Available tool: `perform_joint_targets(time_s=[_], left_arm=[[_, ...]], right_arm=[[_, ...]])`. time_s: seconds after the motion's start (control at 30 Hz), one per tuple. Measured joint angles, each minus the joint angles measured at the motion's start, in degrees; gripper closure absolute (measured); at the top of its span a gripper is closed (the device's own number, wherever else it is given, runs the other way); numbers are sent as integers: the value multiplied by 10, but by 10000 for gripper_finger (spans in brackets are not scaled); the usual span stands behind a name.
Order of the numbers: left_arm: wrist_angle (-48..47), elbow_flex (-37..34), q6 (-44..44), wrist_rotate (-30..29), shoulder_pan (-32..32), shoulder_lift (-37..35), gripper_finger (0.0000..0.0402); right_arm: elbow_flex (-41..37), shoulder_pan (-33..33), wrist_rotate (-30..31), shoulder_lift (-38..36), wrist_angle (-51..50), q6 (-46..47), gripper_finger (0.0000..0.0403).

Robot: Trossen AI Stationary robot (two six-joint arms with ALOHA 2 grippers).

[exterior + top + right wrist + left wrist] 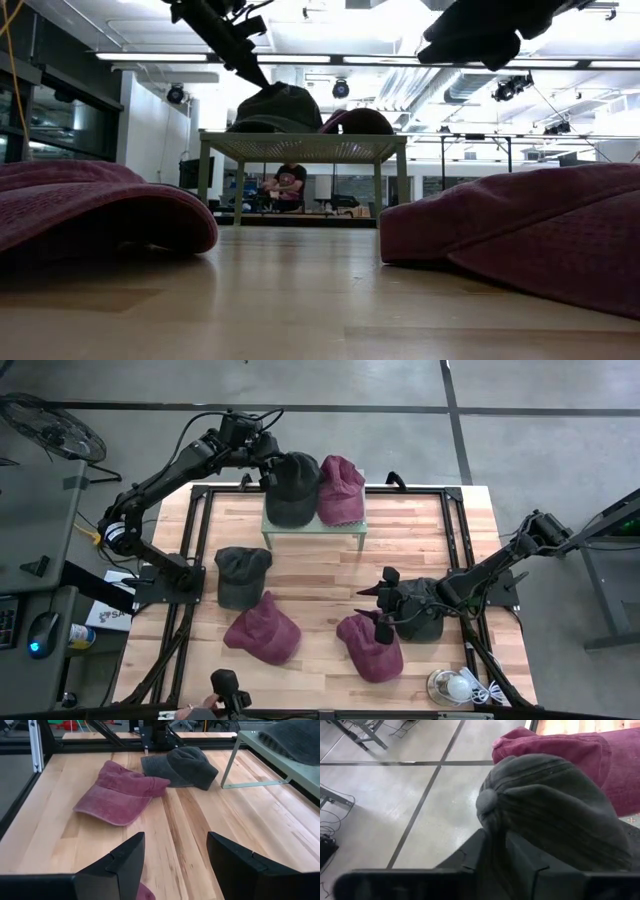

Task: Pick & Place hat
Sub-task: Put the top left black cap on the left side of the shelf, then stack the right maroon cap on top of the maroon cap on the shelf

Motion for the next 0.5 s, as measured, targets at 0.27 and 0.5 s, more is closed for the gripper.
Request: perform_joint_targets(time_s=[0.27,0.5], left_arm=[[2,0,1,-6,0,0,242],[2,0,2,-16,0,0,210]], right_arm=[[0,0,-1,0,-25,0,196],[0,0,-16,-16,-62,1,196]])
